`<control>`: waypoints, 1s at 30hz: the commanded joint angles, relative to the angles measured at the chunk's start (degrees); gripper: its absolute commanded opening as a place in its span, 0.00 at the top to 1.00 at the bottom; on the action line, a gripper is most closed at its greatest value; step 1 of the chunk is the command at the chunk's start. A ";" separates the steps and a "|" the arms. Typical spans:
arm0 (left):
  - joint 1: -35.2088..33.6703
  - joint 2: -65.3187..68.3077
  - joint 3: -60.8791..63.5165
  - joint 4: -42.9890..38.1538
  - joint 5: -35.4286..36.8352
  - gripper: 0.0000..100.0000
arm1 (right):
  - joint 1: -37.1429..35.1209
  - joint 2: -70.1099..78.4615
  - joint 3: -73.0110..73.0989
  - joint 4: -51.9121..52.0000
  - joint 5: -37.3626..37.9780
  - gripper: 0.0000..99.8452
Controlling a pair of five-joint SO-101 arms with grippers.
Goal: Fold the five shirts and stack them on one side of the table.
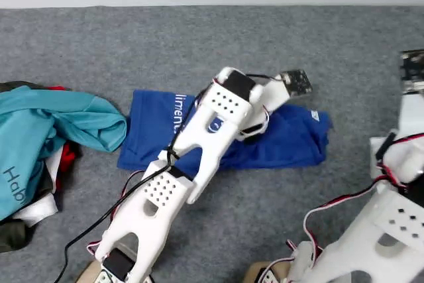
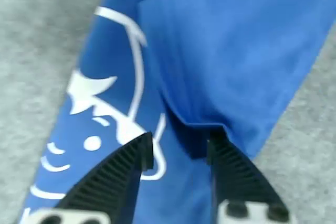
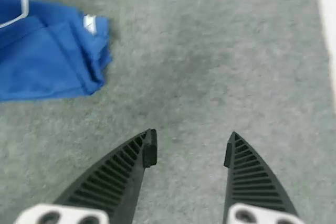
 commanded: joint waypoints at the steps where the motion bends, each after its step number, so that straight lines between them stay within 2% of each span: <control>1: -1.41 -3.52 1.27 1.49 -1.58 0.83 | -2.15 -2.77 1.41 2.07 -0.44 0.78; 9: -8.62 1.76 1.01 -0.88 -5.01 0.83 | -2.15 -6.55 5.63 2.07 -0.26 0.78; 13: -8.53 2.29 0.92 -0.62 -4.84 0.83 | -2.24 -7.16 5.89 2.07 -0.26 0.78; 17: -7.74 1.41 -4.44 1.76 -4.22 0.83 | -2.24 -7.16 5.71 2.07 -0.26 0.78; 22: -7.03 -4.92 -7.08 1.76 -1.85 0.83 | -2.24 -7.25 5.54 2.07 -0.35 0.78; 30: -5.89 -16.79 6.37 1.76 -1.05 0.83 | -2.24 -9.89 5.80 2.07 -0.26 0.78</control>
